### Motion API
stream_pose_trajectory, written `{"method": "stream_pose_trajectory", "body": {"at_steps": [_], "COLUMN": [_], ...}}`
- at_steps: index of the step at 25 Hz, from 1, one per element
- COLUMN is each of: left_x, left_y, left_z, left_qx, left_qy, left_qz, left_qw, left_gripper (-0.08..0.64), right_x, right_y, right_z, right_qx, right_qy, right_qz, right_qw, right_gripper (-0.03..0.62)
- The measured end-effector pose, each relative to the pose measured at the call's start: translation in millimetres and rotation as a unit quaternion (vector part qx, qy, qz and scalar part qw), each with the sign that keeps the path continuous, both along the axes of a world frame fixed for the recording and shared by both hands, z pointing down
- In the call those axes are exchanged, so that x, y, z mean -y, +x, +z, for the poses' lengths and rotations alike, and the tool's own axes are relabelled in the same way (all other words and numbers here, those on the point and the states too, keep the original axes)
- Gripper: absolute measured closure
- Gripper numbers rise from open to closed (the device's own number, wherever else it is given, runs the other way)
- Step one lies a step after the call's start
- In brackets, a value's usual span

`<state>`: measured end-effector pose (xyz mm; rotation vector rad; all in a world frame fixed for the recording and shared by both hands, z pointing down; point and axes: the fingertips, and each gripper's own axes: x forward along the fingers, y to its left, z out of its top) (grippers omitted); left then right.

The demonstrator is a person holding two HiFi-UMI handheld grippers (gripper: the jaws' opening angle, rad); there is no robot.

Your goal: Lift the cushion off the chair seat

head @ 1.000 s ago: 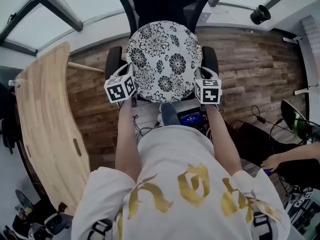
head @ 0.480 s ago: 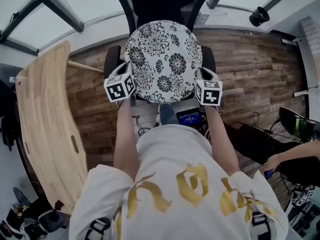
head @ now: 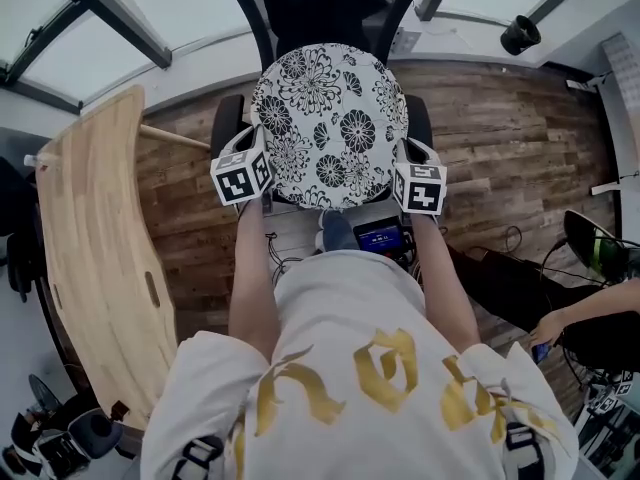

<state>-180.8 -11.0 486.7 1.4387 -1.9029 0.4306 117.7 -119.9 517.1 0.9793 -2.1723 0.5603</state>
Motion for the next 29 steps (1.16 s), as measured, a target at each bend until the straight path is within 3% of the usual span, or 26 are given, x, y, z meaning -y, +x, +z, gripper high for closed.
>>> {"method": "stream_pose_trajectory", "body": {"at_steps": [10, 15, 23, 29], "left_x": [-3, -8, -3, -10], "left_y": [3, 7, 7, -8], "left_z": [2, 0, 3, 9], "left_qx": [0.005, 0.034, 0.028, 0.044], "left_qy": [-0.001, -0.005, -0.005, -0.021], "left_qz": [0.006, 0.016, 0.025, 0.027], "left_qw": [1.0, 0.9993, 0.9993, 0.9985], "left_gripper": [0.543, 0.543, 0.543, 0.543], "right_x": [9, 7, 0, -3], "right_y": [6, 8, 9, 9], "right_z": [5, 5, 6, 13], "right_qx": [-0.023, -0.022, -0.032, -0.052], "right_qy": [0.007, 0.011, 0.012, 0.02], "right_qz": [0.01, 0.009, 0.006, -0.004], "right_qw": [1.0, 1.0, 0.999, 0.998], "right_gripper": [0.575, 0.575, 0.575, 0.575]}}
